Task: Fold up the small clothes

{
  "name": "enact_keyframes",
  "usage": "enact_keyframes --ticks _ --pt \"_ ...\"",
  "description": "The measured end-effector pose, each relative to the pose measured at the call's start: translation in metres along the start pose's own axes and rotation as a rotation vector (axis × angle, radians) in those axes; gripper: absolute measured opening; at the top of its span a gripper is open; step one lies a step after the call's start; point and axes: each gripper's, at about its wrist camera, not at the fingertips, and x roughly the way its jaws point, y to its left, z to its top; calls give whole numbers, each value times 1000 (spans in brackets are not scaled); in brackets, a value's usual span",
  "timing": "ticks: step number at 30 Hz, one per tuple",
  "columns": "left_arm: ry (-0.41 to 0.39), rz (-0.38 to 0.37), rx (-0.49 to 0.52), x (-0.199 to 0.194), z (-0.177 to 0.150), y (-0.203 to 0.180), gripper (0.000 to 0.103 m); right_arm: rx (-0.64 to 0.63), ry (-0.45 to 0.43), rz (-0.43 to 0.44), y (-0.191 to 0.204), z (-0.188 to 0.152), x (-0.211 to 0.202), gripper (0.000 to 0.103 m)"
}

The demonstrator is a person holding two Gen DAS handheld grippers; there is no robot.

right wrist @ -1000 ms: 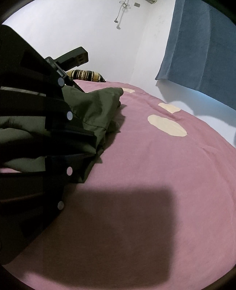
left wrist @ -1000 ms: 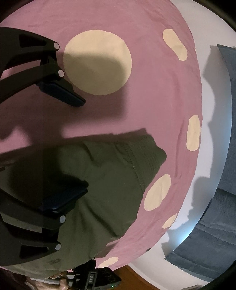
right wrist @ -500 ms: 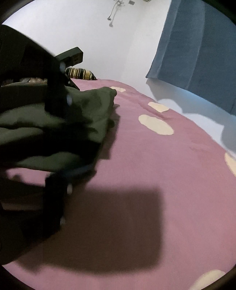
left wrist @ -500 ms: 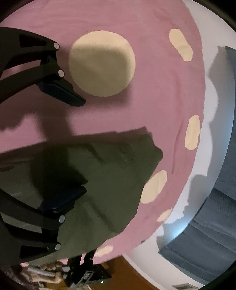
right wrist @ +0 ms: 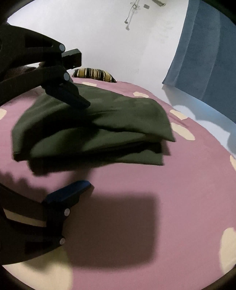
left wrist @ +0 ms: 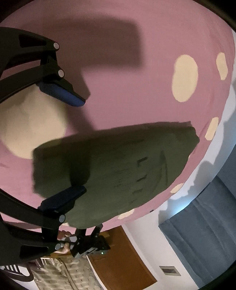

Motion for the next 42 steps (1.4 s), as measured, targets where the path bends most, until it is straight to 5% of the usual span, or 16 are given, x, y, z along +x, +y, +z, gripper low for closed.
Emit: enact_keyframes --ticks 7,15,17,19,21,25,42 --pt "27 -77 -158 -1 -12 11 88 6 8 46 7 -11 6 85" --pt "79 -135 -119 26 -3 -9 89 -85 73 13 27 -28 27 85" --pt "61 -131 -104 30 -1 -14 83 -95 74 -7 28 -31 28 69" --pt "63 -136 -41 30 2 -23 64 -96 79 -31 28 -35 32 48" --pt "87 -107 -23 30 8 -28 60 -77 82 6 27 -36 32 40" --pt "130 -103 -17 28 18 -27 55 -72 55 26 34 -41 30 34" --pt "41 -42 108 24 10 -24 54 -21 57 154 14 -60 42 31"
